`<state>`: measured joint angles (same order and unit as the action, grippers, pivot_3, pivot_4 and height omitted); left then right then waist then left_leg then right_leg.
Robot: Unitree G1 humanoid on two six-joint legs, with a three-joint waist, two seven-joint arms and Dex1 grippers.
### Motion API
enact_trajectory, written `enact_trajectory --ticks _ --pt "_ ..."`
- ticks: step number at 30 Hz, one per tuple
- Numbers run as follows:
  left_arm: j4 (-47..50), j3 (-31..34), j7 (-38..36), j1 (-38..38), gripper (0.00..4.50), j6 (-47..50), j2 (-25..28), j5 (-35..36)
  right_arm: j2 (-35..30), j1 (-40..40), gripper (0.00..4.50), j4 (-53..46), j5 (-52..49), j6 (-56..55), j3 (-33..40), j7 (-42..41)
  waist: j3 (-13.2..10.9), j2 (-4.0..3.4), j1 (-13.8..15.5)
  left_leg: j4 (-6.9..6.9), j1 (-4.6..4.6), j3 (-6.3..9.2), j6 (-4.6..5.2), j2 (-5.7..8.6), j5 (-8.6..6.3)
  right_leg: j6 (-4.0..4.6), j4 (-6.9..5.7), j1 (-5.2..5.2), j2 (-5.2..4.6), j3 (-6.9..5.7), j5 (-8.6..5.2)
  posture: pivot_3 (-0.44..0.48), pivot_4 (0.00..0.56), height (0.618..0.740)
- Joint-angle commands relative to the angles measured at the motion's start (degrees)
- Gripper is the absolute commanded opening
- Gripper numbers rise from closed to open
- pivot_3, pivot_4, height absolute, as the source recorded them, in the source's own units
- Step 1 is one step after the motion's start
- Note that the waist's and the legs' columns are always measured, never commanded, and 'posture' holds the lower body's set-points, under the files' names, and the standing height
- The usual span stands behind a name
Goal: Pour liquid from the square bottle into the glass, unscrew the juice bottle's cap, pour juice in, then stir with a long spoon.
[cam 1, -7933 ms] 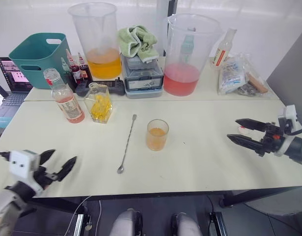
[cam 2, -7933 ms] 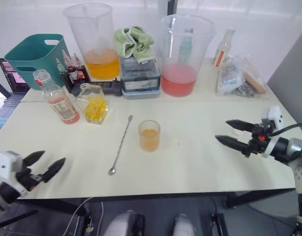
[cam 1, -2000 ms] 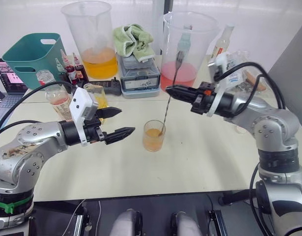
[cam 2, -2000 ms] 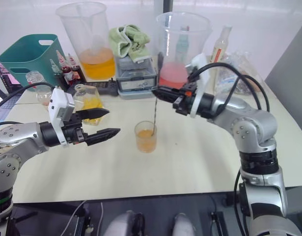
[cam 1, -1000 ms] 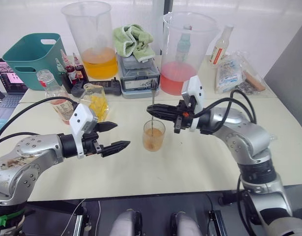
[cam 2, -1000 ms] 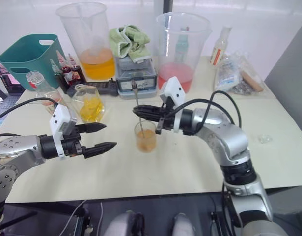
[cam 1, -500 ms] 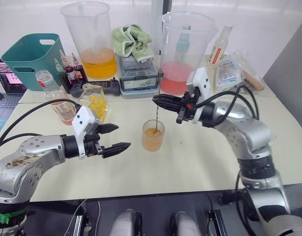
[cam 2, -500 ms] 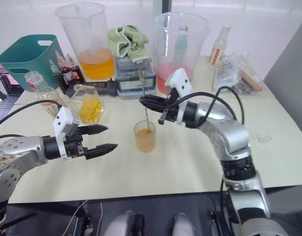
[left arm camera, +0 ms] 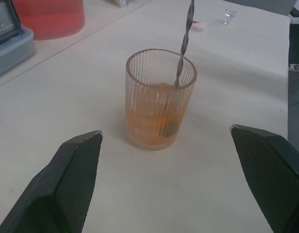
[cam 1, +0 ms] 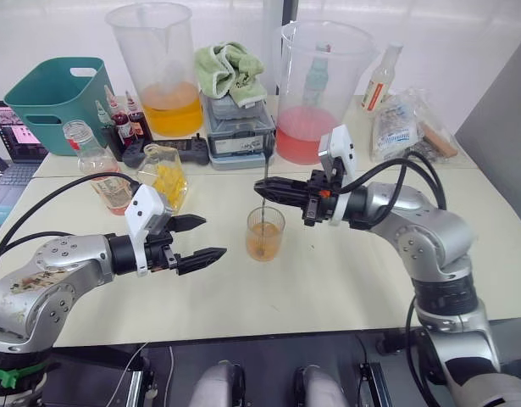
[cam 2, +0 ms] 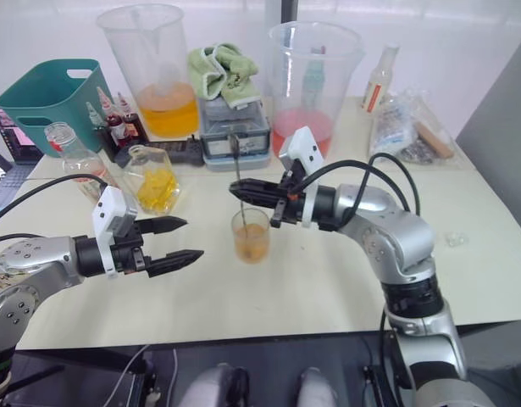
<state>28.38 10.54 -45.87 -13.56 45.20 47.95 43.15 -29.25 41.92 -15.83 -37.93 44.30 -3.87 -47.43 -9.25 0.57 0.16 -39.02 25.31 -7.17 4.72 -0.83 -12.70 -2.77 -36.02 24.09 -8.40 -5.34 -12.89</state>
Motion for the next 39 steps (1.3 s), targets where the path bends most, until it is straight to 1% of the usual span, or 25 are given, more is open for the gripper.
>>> enact_trajectory --ticks 1,4,6,10,14,18,23,26,31,39 --pt "0.7 0.3 -0.8 -0.7 4.46 -1.5 0.0 -0.1 -2.5 0.6 0.0 -2.4 -0.6 0.3 1.9 -1.0 0.0 0.0 0.0 0.0 0.0 0.0 0.0 0.0 0.0 0.0 0.0 0.0 0.0 0.0 0.0 0.0 0.15 0.739" --pt "0.8 0.4 -0.9 -0.7 4.46 -1.8 -0.2 0.1 -5.3 1.5 0.0 -1.7 2.9 -1.5 0.9 -1.3 0.0 0.0 0.1 0.0 0.0 0.0 0.0 0.01 0.0 0.0 0.01 0.0 -0.01 0.01 0.0 0.0 0.15 0.739" --pt "1.0 0.7 -1.0 -0.7 4.46 -1.9 -0.6 0.7 -4.0 2.7 0.0 0.3 4.0 -3.7 1.2 -0.6 0.0 0.0 0.1 0.0 0.0 0.0 0.0 0.01 0.0 0.0 0.02 -0.01 0.0 0.01 0.0 0.0 0.15 0.739" --pt "2.1 1.2 -1.4 -0.1 4.46 -2.3 -1.1 1.4 1.8 5.6 0.0 5.0 5.1 -6.9 0.1 0.2 0.0 0.01 -0.2 0.0 -0.01 -0.05 -0.04 -0.02 0.03 0.0 -0.01 0.03 0.01 0.0 0.0 0.0 0.15 0.739" --pt "2.4 1.8 -1.4 0.5 4.46 -2.3 -1.0 1.4 2.8 5.6 0.0 5.0 4.6 -7.1 1.1 -0.7 0.0 0.0 0.1 0.0 0.0 0.01 -0.03 -0.01 0.03 0.01 -0.05 0.01 0.01 -0.03 0.01 0.0 0.15 0.739" --pt "2.4 2.0 -1.6 1.0 4.46 -2.7 -1.1 1.3 2.8 6.6 0.0 3.5 0.7 -3.3 3.4 -0.7 0.0 0.01 0.2 0.01 0.0 0.0 -0.02 0.0 0.02 0.01 -0.04 -0.03 0.01 -0.03 0.01 0.0 0.15 0.739" --pt "0.8 1.8 -2.4 0.9 4.46 -3.9 -1.2 0.3 -0.3 10.1 0.0 1.4 -7.5 3.9 8.5 -1.0 0.0 0.0 0.2 0.0 0.0 0.0 -0.02 -0.01 0.02 0.02 -0.02 0.0 0.01 -0.02 0.01 0.0 0.15 0.739" --pt "0.5 1.4 -2.7 0.9 4.46 -4.6 -1.4 -0.2 -3.1 11.6 0.0 0.7 -9.9 6.8 9.7 -1.6 0.0 0.01 0.2 0.01 -0.01 0.02 -0.02 -0.02 0.02 0.03 -0.02 0.0 0.01 -0.03 0.01 0.0 0.15 0.739" --pt "0.4 0.9 -2.8 0.9 4.46 -5.3 -1.7 -0.4 -7.0 11.7 0.0 0.4 -11.0 8.8 9.9 -2.5 0.0 0.01 0.3 0.01 -0.01 0.0 -0.02 -0.02 0.02 0.04 0.0 0.0 0.0 -0.02 0.02 0.0 0.15 0.739" --pt "0.5 0.9 -3.4 1.2 4.46 -5.8 -1.8 -0.6 -10.5 10.4 0.0 0.5 -10.9 9.2 9.9 -3.1 0.0 0.01 0.5 0.0 -0.01 -0.01 -0.01 -0.01 0.02 0.04 0.02 -0.02 -0.01 -0.02 0.02 0.0 0.15 0.739"
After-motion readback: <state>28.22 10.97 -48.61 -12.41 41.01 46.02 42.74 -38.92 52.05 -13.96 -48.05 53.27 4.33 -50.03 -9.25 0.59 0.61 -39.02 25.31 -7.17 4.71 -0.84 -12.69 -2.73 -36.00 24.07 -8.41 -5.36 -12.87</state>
